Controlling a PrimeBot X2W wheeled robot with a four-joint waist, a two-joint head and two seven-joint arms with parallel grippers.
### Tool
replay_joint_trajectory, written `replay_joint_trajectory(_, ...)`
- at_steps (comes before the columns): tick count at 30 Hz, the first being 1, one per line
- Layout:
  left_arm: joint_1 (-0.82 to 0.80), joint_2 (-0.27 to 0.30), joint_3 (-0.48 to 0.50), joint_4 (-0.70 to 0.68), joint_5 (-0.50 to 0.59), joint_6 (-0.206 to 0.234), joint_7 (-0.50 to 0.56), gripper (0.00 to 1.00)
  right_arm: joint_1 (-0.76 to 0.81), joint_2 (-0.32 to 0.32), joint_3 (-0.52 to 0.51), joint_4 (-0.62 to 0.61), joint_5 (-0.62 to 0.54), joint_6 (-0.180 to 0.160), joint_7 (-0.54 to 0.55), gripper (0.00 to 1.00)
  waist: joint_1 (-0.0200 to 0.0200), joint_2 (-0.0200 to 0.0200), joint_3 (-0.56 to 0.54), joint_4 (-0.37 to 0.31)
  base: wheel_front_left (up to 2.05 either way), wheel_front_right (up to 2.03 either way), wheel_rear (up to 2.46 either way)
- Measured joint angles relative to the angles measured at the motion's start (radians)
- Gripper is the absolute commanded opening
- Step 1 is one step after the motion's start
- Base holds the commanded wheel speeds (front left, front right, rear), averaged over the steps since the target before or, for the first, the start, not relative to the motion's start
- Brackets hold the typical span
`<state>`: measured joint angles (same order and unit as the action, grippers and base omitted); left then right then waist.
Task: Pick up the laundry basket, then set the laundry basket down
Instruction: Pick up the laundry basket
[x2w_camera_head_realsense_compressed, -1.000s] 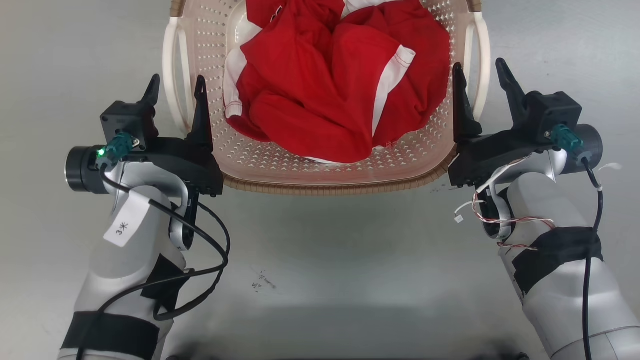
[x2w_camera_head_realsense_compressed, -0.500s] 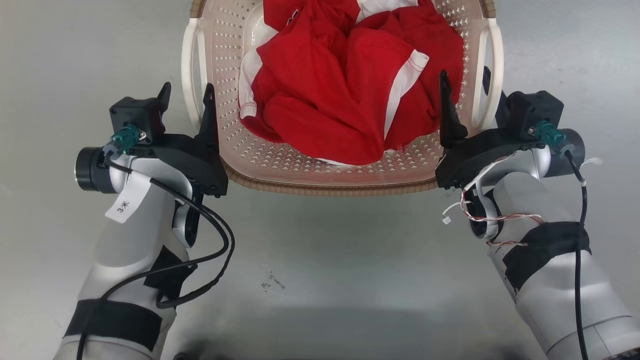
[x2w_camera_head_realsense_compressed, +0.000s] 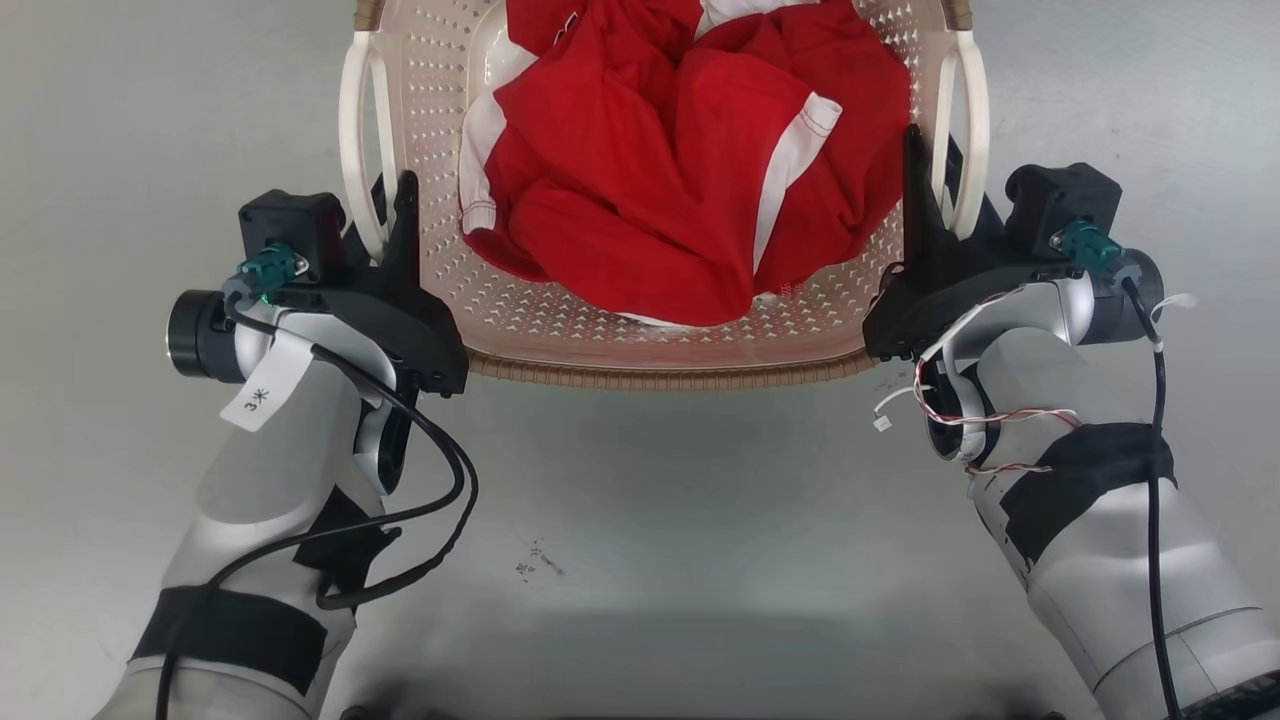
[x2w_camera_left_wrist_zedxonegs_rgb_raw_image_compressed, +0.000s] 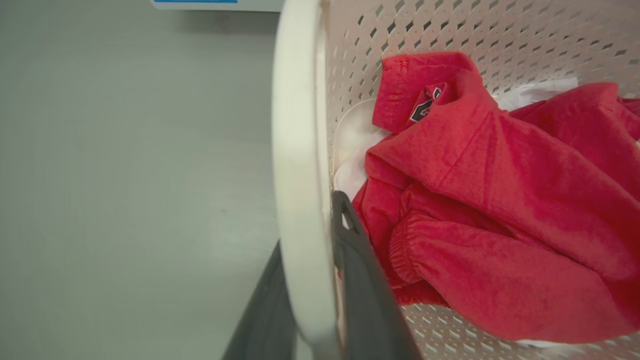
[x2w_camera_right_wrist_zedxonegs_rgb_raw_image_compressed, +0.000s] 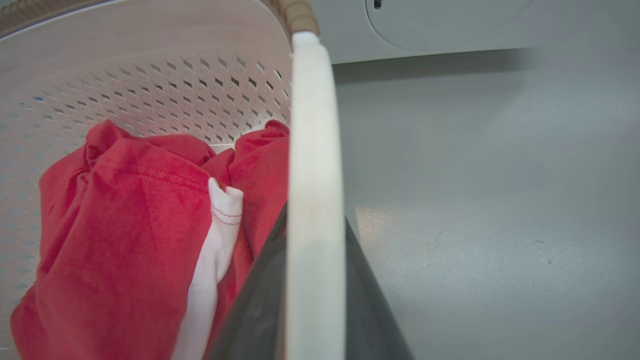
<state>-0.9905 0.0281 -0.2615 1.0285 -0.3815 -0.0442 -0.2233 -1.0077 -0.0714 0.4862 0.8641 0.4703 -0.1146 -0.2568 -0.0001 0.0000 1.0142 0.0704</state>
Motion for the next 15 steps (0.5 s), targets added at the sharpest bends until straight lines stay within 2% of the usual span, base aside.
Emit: replay_joint_trajectory(15, 0.014, 0.004, -0.092, 0.035, -0.098, 0.018, -0.008, 0.0, 0.007, -0.009, 0.082, 0.06, 0.099, -0.01, 0.0, 0.0, 0.0001, 0.0, -0.056, -0.013, 0.0, 0.0, 0.0)
